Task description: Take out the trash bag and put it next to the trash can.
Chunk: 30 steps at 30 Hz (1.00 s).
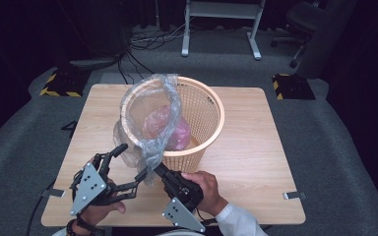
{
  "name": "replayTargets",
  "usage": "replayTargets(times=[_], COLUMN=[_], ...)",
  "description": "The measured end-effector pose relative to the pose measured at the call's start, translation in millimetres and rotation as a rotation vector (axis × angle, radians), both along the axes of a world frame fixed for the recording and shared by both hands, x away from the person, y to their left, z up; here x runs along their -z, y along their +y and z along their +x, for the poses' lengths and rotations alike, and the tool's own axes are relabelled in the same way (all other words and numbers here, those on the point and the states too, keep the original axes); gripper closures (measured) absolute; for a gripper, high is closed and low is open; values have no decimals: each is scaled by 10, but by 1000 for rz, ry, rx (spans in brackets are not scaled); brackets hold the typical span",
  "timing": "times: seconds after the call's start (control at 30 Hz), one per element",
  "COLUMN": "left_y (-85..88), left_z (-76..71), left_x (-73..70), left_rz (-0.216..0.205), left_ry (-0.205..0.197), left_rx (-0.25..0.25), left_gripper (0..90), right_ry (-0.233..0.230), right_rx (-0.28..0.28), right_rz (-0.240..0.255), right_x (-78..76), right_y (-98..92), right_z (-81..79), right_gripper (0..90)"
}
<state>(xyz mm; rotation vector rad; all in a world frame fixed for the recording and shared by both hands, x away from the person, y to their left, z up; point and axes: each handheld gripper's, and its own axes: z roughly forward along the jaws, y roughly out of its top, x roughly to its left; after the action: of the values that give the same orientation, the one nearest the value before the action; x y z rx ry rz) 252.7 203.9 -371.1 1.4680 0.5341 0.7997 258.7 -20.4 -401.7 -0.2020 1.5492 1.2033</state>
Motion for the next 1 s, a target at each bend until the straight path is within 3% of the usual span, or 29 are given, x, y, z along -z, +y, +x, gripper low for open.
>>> replayTargets(times=[0.07, 0.23, 0.3, 0.37, 0.43, 0.47, 0.6, 0.73, 0.8, 0.83, 1.0], left_y=[-57, -112, -126, -122, -126, -122, -107, -1, 28, 25, -16], left_z=[22, 62, 66, 50, 20, 7, -8, 79, 120, 135, 183], left_x=[-14, -33, -29, -19, -6, 4, 37, 108, 158, 180, 252], left_rz=[-8, -6, 15, 24, 51, 70, 124, 102, 102, 105, 137], left_ry=[0, 8, 15, 17, 3, -6, -36, -21, -12, -8, -8], left_rx=[-44, -87, -123, -126, -124, -101, -88, -20, -11, -11, 0], left_gripper=[201, 194, 195, 236, 337, 441, 796, 860, 863, 865, 862], right_ry=[-4, -26, -38, -52, -54, -58, -53, 9, 90, 109, 141], right_rx=[-7, -3, -1, 9, 19, 24, 26, -12, -56, -63, -88], right_rz=[-18, -52, -56, -70, -55, -53, -47, -33, 5, 29, 113], right_x=[21, 72, 90, 106, 126, 135, 182, 221, 172, 140, -26], right_y=[23, 64, 69, 64, 65, 65, 52, -24, -95, -122, -118], right_z=[-6, -36, -58, -69, -68, -66, -54, -36, -4, 6, -29], right_gripper=[900, 900, 900, 900, 900, 900, 870, 775, 735, 721, 687])
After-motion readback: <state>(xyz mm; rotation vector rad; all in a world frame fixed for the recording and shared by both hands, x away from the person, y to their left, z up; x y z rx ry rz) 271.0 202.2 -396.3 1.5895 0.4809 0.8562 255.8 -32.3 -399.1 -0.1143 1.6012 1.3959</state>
